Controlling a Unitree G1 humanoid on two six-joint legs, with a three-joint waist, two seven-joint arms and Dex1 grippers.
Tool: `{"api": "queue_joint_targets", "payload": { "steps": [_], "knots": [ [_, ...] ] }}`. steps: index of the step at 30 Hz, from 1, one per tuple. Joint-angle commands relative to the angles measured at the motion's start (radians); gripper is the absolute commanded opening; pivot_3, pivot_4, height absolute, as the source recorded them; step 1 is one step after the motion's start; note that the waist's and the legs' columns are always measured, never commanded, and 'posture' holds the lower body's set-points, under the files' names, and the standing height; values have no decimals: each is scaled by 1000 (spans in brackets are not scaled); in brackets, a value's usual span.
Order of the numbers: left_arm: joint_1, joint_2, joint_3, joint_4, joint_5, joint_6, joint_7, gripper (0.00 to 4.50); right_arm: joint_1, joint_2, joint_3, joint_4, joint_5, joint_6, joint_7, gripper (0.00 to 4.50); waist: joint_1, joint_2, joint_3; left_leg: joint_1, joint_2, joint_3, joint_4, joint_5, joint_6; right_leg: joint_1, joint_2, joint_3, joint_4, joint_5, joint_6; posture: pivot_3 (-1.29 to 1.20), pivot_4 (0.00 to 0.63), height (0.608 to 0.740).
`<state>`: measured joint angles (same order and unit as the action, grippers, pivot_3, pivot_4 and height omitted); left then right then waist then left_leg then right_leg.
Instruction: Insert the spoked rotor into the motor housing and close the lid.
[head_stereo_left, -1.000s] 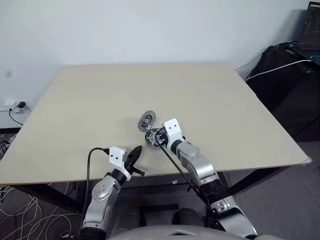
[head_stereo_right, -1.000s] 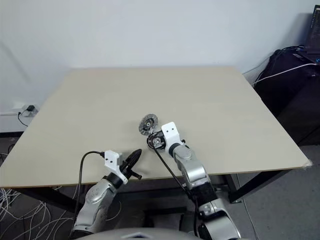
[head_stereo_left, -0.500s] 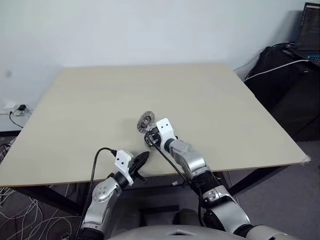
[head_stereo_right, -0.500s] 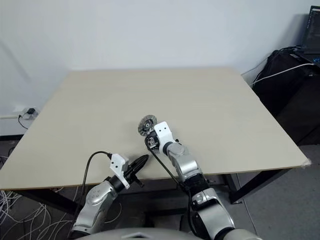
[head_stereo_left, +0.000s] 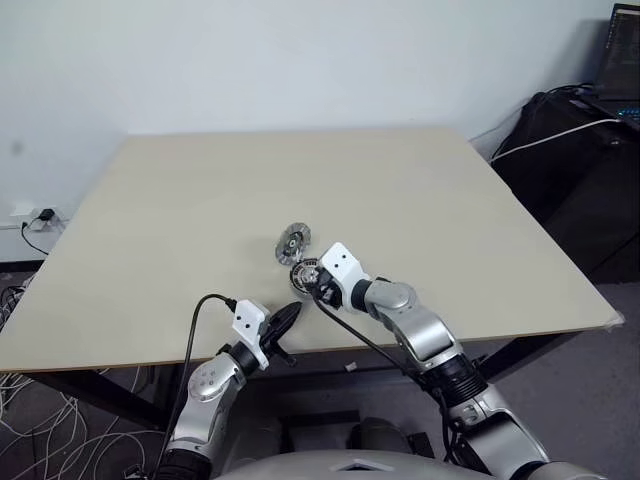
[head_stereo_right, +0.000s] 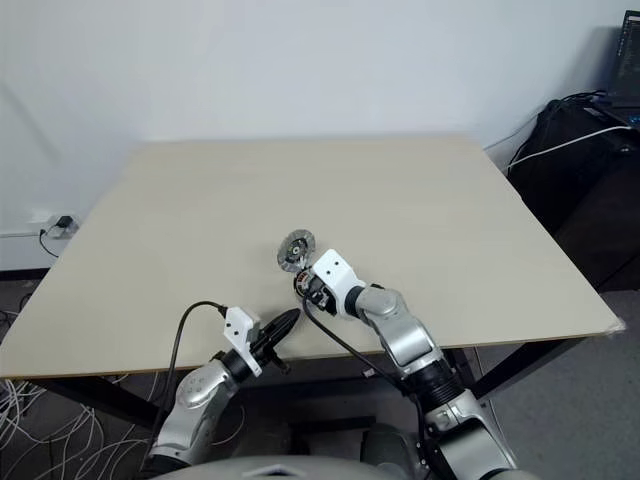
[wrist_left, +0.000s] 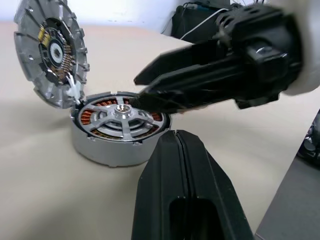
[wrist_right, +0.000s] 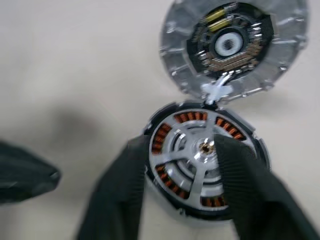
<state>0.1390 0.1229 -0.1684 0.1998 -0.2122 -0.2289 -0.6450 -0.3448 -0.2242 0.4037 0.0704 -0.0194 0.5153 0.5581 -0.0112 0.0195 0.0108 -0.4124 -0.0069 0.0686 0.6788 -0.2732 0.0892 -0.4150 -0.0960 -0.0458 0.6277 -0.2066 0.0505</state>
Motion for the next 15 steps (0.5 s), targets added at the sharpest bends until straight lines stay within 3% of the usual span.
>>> {"api": "queue_joint_targets", "payload": {
  "steps": [1,15],
  "knots": [
    [-18,-4,-1,-3,-3,-23,-12,0,-56,-30,45,-31,-40,-6,51,3101,0,0,0,0,0,0,0,0,0,0,0,0,0,0,0,0,0,740],
    [-12,-15,-1,-7,-4,-1,-4,0,-234,-88,206,168,-191,-86,208,3101,1,-2,2,0,0,0,2,0,1,1,0,0,0,0,0,0,0,740]
  ]
}}
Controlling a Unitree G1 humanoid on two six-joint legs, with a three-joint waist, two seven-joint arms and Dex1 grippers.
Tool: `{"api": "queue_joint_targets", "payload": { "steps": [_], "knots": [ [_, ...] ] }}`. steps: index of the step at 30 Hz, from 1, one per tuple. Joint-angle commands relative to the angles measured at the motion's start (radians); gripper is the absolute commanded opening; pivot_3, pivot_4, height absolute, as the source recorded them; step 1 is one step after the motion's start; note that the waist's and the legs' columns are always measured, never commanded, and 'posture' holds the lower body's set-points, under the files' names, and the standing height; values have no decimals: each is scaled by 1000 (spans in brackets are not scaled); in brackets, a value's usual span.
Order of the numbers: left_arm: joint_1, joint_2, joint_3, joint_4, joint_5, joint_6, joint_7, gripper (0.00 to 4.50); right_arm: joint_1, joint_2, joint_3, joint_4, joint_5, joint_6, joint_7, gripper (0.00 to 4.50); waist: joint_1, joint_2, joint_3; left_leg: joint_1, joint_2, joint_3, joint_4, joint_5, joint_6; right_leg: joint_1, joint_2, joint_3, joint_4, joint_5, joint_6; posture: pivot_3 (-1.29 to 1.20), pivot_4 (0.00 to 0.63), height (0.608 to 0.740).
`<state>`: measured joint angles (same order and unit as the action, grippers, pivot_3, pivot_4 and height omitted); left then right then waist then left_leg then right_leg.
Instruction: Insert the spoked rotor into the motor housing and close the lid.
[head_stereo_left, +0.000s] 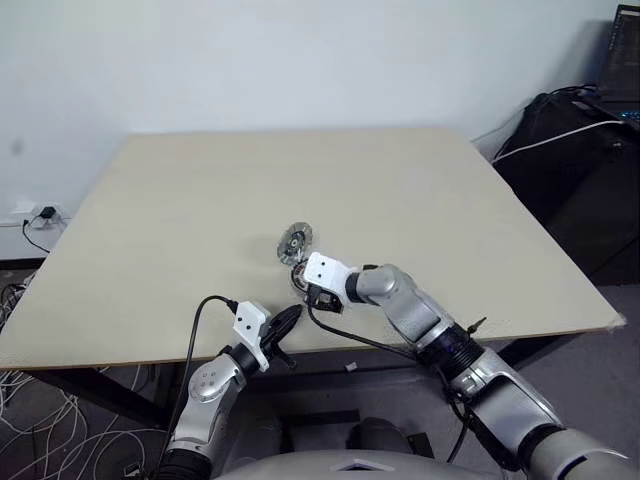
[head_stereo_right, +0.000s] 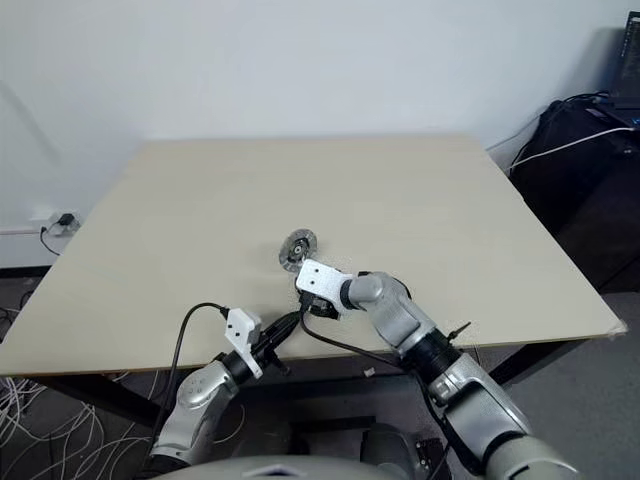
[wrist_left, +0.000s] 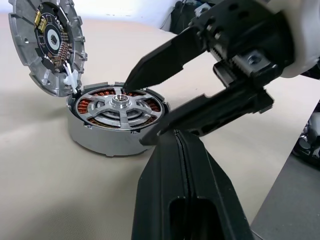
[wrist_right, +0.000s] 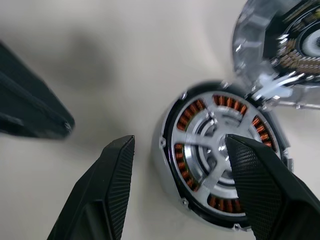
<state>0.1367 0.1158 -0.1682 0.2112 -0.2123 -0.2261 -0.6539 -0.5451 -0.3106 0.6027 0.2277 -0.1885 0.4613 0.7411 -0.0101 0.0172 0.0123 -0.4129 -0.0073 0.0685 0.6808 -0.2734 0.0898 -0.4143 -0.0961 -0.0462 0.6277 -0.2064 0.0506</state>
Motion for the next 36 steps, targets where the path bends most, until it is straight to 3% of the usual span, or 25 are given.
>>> {"api": "queue_joint_targets", "payload": {
  "steps": [1,13,20,23,31,36],
  "knots": [
    [-8,-9,-1,-20,-4,-3,6,0,-40,-2,11,19,-27,-35,35,3101,0,0,0,0,0,0,0,0,0,0,0,0,0,0,0,0,0,740],
    [-2,-18,-3,-32,-10,17,14,0,-93,-45,51,77,-78,-61,199,3101,0,0,0,0,0,-1,0,0,0,0,-1,0,0,0,0,0,0,740],
    [0,-20,-4,-37,-10,31,17,0,-122,-26,47,134,-95,-67,222,3101,1,0,0,0,0,-1,0,0,0,0,-1,0,0,0,0,0,0,740],
    [1,-21,-4,-38,-10,35,21,0,-125,-18,47,144,-97,-67,225,2475,0,0,0,0,0,-1,0,0,0,0,-1,0,1,0,0,0,0,740],
    [0,-28,1,-34,-11,38,27,0,-115,-21,40,144,-110,-72,232,17,1,1,-1,0,0,-1,0,0,0,0,-2,0,0,0,0,0,0,740],
    [-3,-31,1,-34,-12,41,26,0,-108,-21,30,132,-109,-65,232,6,1,1,-1,0,0,-1,0,0,0,0,-2,1,1,0,0,0,0,740]
  ]
}}
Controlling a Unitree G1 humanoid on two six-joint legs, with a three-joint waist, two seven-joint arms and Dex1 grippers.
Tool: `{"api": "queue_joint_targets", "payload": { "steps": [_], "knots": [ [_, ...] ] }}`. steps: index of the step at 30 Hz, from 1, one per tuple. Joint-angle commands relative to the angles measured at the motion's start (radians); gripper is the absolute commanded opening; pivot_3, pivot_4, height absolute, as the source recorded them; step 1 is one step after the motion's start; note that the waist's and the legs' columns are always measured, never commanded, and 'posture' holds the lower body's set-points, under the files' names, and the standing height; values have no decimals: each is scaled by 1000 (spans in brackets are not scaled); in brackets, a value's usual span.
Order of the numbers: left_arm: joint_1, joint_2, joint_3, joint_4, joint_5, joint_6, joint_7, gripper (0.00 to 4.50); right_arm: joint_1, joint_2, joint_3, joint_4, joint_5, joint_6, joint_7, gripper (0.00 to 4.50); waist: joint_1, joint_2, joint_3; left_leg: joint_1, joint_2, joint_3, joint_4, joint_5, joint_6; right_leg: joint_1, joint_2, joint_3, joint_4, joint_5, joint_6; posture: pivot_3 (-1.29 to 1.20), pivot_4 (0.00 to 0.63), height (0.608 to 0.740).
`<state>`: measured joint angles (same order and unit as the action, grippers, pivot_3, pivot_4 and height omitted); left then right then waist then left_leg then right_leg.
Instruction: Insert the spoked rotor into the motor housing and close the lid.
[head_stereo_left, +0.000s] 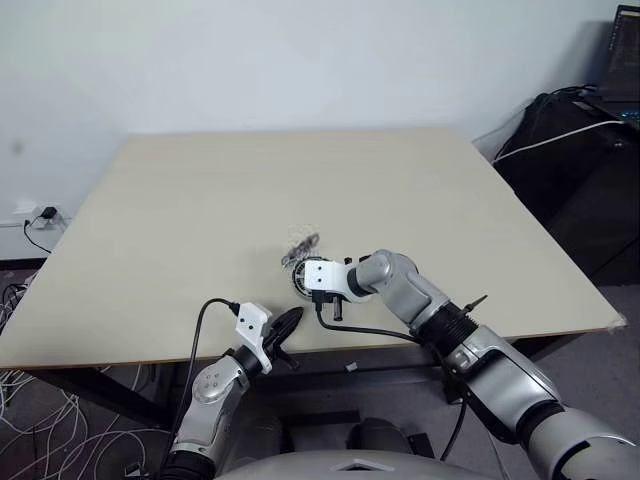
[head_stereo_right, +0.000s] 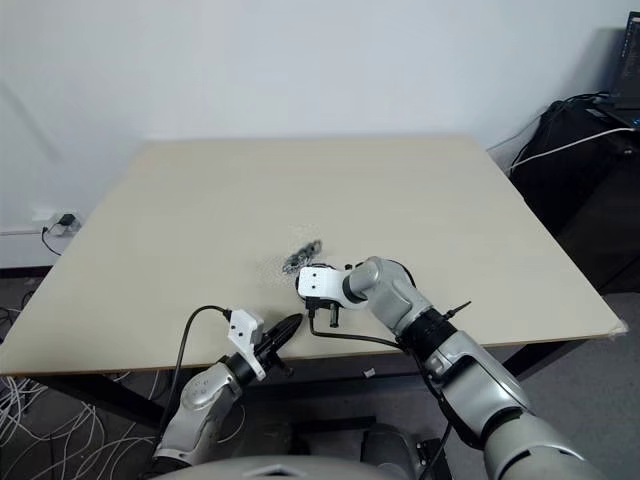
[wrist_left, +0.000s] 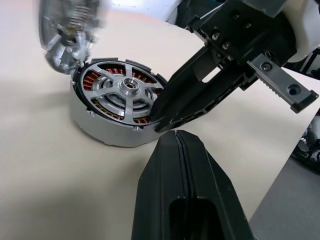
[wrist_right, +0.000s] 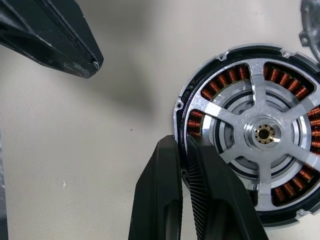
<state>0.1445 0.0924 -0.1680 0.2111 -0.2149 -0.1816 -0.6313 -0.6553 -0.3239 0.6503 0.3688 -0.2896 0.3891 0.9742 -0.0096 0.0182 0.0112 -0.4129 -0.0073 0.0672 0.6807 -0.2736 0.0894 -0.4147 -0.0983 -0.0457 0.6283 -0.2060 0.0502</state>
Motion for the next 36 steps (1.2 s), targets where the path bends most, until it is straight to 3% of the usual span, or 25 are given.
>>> {"api": "queue_joint_targets", "payload": {
  "steps": [1,7,18,22,28,36],
  "knots": [
    [-11,-8,1,-34,-9,-2,3,0,6,-8,-21,-15,-6,11,-3,6,1,0,0,0,0,0,0,0,0,0,0,0,0,0,0,0,0,740],
    [-13,-10,1,-37,-10,7,4,0,76,25,-121,-108,31,80,-112,6,1,0,0,-1,0,0,0,0,0,0,0,0,0,0,0,0,0,740],
    [-16,-12,-1,-38,-14,35,-4,0,279,83,-334,-567,158,618,-250,6,12,0,0,-8,0,-1,-1,0,0,-7,-1,2,-1,0,-1,0,0,740],
    [-17,-13,-3,-35,-12,42,-7,0,297,165,-429,-664,207,804,-340,6,12,1,0,-14,0,-1,0,1,-1,-14,-1,2,0,1,-2,0,0,740],
    [-14,-16,-2,-34,-15,52,-7,0,271,376,-604,-695,222,1021,-546,6,12,1,0,-15,0,-1,0,1,-1,-15,0,2,0,1,-2,0,0,740],
    [-6,-15,1,-47,-15,67,-1,0,249,496,-662,-720,261,1157,-667,6,8,2,0,-16,-1,-1,0,1,-1,-15,0,-1,0,1,-2,0,0,740]
  ]
}}
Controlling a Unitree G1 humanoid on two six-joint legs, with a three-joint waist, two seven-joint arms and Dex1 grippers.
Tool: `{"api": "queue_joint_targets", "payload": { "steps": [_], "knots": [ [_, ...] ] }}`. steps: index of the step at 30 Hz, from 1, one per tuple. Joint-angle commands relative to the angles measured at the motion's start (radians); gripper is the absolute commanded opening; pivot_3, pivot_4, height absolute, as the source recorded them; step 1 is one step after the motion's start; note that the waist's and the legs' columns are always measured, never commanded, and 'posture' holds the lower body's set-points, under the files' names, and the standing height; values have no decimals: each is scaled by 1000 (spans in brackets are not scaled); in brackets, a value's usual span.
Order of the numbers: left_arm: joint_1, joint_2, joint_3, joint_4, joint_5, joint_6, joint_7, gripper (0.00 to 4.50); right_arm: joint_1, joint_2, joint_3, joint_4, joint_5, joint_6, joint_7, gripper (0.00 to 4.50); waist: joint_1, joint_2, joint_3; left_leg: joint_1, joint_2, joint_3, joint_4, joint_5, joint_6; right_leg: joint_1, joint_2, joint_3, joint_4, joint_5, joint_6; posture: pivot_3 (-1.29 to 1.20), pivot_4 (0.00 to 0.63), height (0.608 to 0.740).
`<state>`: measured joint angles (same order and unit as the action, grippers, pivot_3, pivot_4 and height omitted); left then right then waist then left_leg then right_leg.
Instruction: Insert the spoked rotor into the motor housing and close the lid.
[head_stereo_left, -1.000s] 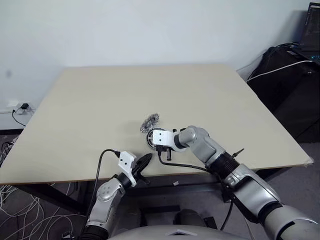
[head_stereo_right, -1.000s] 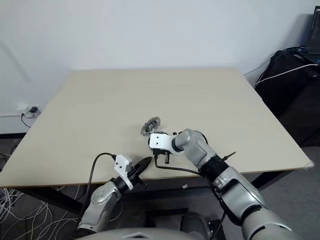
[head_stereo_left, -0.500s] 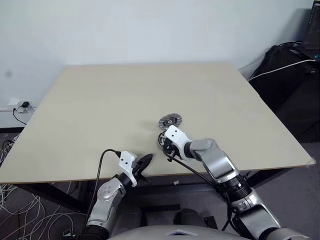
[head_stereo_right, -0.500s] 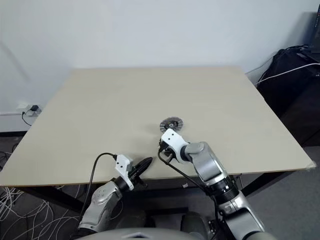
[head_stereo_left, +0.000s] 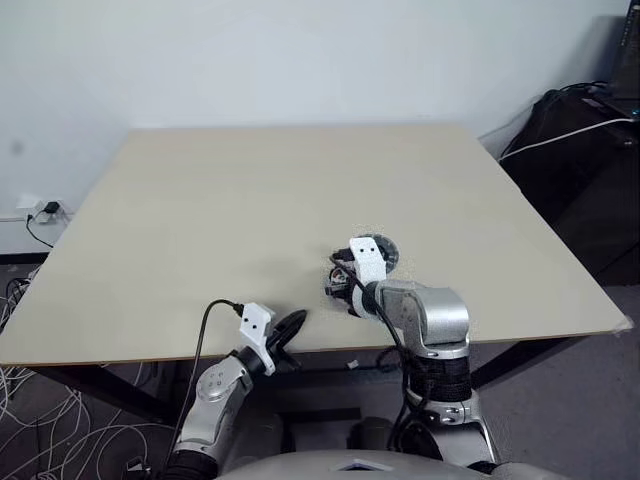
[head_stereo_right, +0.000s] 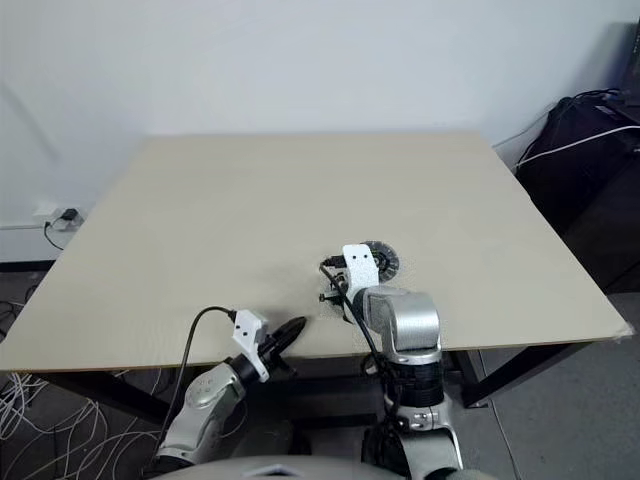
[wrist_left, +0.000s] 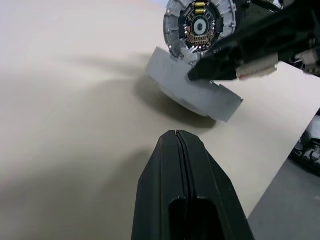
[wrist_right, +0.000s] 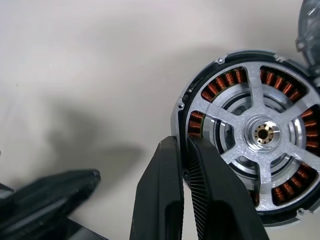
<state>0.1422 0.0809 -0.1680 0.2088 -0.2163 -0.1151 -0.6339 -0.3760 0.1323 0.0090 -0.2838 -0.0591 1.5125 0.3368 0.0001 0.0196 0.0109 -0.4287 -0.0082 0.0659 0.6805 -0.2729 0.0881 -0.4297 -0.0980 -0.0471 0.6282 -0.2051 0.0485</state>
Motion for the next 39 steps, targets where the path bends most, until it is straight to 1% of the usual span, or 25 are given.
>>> {"api": "queue_joint_targets", "payload": {
  "steps": [1,4,11,21,23,25,28,30,31,32,34,36,37,38,39],
  "knots": [
    [-3,-4,2,-46,-14,3,3,0,-34,64,-38,-76,35,62,-44,6,-3,0,0,0,0,0,0,0,0,0,0,0,0,0,0,0,0,740],
    [-1,-3,3,-50,-15,8,5,0,-44,115,-65,-97,60,101,-71,6,-8,1,0,0,0,0,0,0,0,0,1,-1,0,0,0,0,0,740],
    [1,-4,2,-59,-16,24,5,0,-76,157,-85,-69,116,98,-129,6,-13,1,0,0,0,0,0,1,0,1,5,-1,0,0,0,0,0,740],
    [-3,-6,5,-66,-15,39,17,0,-86,218,-114,111,191,-45,-235,6,-13,0,0,4,0,0,2,2,1,6,7,-2,1,1,2,0,0,740],
    [-1,-4,4,-70,-16,40,18,0,-92,231,-117,146,216,-80,-256,693,-14,1,0,7,0,1,2,2,1,8,7,-2,1,1,2,0,0,740],
    [0,-3,3,-74,-17,43,19,0,-103,243,-128,181,240,-113,-280,1242,-14,1,1,13,0,1,1,1,2,14,7,-2,0,1,2,0,0,740],
    [1,-2,2,-78,-16,47,19,0,-122,269,-152,220,298,-159,-308,2145,-15,2,1,15,0,0,1,1,2,16,6,-1,0,1,3,0,0,740],
    [0,-1,2,-75,-16,46,20,0,-127,265,-129,211,358,-180,-288,2816,-14,2,1,15,1,0,1,1,2,16,3,-1,0,1,3,0,0,740],
    [-1,-1,3,-72,-15,45,19,0,-124,242,-91,189,392,-186,-256,3101,-15,2,1,15,1,0,1,1,2,15,3,-1,0,1,3,0,0,740],
    [-3,-1,5,-69,-16,44,19,0,-122,222,-64,175,418,-191,-236,3101,-16,2,1,15,1,0,1,1,2,15,3,-1,0,1,3,0,0,740],
    [-7,-1,6,-60,-16,41,17,0,-110,123,53,121,451,-244,-146,3101,-22,2,2,14,1,0,0,1,2,14,3,-1,0,1,2,0,0,740],
    [-12,-2,8,-49,-16,37,15,0,-104,-84,261,47,402,-396,15,3101,-28,3,3,14,1,0,-1,1,2,13,3,0,0,0,2,0,0,740],
    [-14,-3,8,-45,-17,35,14,0,-104,-158,333,27,372,-460,69,3101,-27,3,2,13,1,0,-1,1,2,13,4,0,-1,0,2,0,0,740],
    [-16,-3,9,-41,-17,34,13,0,-109,-269,437,10,301,-585,140,3101,-24,2,2,14,0,0,-1,1,2,14,7,-1,-1,0,2,0,0,740],
    [-17,-4,10,-39,-18,34,12,0,-113,-337,498,6,254,-672,181,3101,-16,1,2,14,0,-1,-1,1,3,15,6,-2,-1,-1,3,0,0,740]
  ]
}}
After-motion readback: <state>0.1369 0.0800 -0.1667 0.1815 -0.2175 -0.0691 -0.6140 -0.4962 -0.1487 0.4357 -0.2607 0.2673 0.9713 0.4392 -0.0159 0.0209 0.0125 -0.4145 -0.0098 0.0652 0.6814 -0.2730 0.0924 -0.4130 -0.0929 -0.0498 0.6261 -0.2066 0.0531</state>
